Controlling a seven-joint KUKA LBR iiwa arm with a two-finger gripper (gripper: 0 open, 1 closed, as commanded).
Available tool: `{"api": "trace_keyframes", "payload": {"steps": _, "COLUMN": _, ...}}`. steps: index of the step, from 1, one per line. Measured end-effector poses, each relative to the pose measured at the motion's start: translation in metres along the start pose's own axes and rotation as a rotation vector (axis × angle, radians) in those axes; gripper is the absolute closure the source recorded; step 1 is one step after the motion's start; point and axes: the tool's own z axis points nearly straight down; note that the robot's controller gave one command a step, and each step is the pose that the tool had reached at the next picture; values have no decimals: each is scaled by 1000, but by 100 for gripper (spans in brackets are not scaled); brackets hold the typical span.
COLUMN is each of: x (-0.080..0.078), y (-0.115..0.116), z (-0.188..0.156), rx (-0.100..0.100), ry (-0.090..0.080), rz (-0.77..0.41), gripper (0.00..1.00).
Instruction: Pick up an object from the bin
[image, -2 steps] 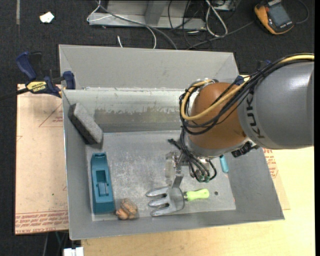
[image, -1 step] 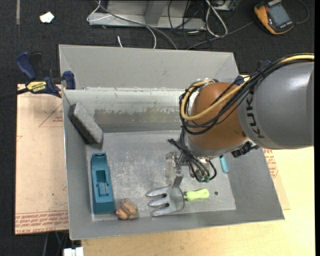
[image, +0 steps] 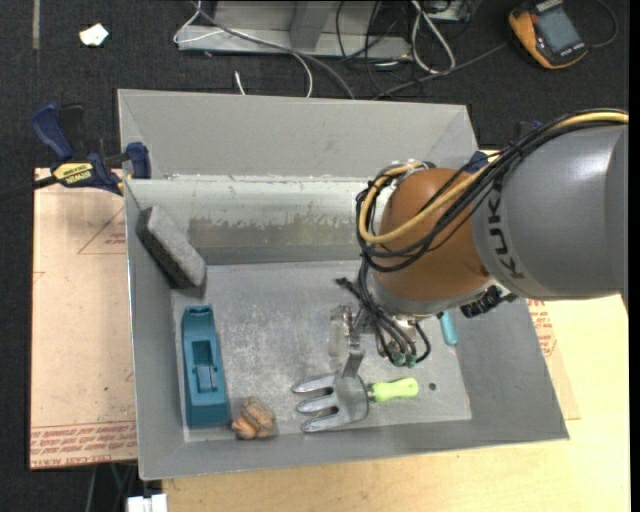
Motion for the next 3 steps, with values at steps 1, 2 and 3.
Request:
{"api": "trace_keyframes", "payload": {"steps": 1, "x": 1, "y": 6, "z": 10, "rx": -1, "ry": 0, "rz": 19, "gripper": 100}}
{"api": "trace_keyframes", "payload": {"steps": 2, "x": -5, "y": 10, "z": 7, "rx": -1, "ry": -1, "rz": -21, "gripper": 100}}
{"api": "trace_keyframes", "payload": {"steps": 3, "x": -2, "y": 9, "z": -5, "rx": -1, "ry": -2, "rz": -27, "gripper": 100}}
